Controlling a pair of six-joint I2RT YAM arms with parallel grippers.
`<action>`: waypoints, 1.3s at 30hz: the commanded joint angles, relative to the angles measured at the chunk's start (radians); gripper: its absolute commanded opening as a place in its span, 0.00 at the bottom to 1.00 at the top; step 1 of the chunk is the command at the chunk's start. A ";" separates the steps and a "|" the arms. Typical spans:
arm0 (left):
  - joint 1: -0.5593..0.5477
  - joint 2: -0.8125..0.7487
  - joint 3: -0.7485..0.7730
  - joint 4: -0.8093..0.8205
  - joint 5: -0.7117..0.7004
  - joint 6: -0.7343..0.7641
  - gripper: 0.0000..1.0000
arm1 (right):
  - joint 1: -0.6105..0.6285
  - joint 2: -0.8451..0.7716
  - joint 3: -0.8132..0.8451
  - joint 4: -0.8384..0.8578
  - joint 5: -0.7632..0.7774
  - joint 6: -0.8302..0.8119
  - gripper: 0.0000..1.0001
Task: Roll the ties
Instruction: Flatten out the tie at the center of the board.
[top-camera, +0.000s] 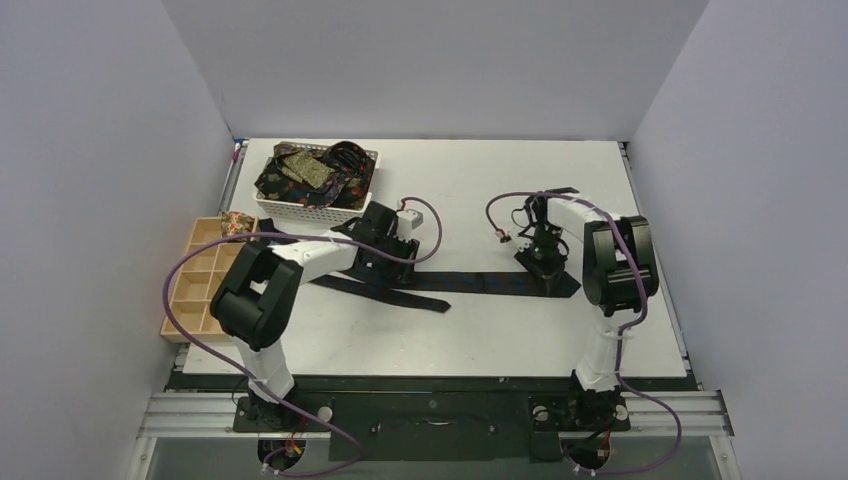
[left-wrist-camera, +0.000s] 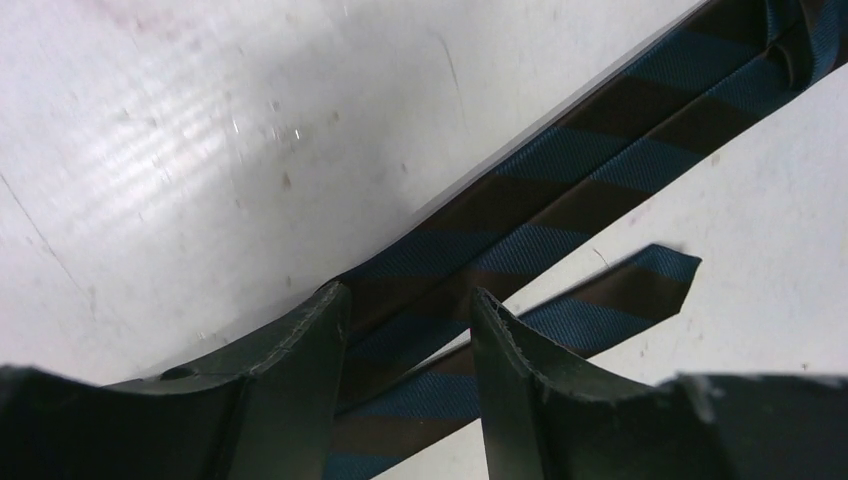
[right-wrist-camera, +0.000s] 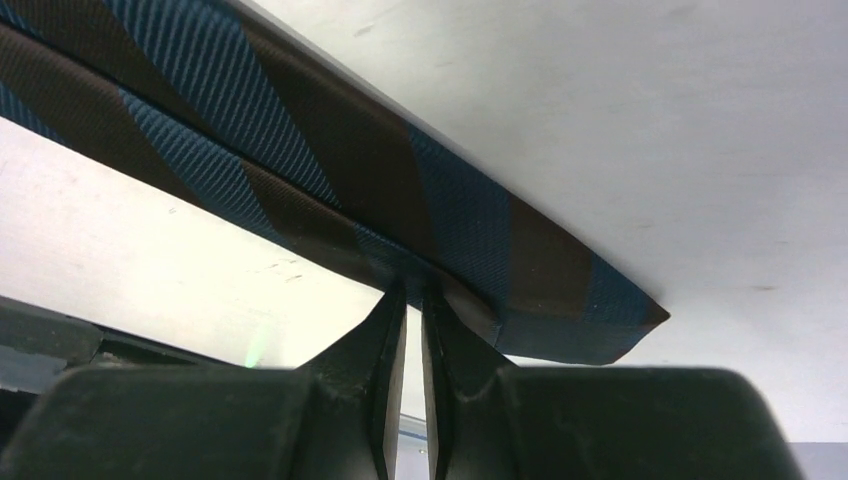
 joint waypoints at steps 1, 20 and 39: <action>-0.006 -0.080 -0.041 -0.105 0.021 0.027 0.47 | 0.034 -0.043 -0.081 0.018 -0.016 -0.011 0.08; -0.304 -0.211 -0.200 -0.066 0.018 0.879 0.59 | -0.090 -0.088 0.034 -0.125 -0.139 -0.010 0.18; -0.332 0.051 0.023 -0.328 -0.058 0.932 0.24 | -0.117 -0.088 0.090 -0.200 -0.248 0.007 0.18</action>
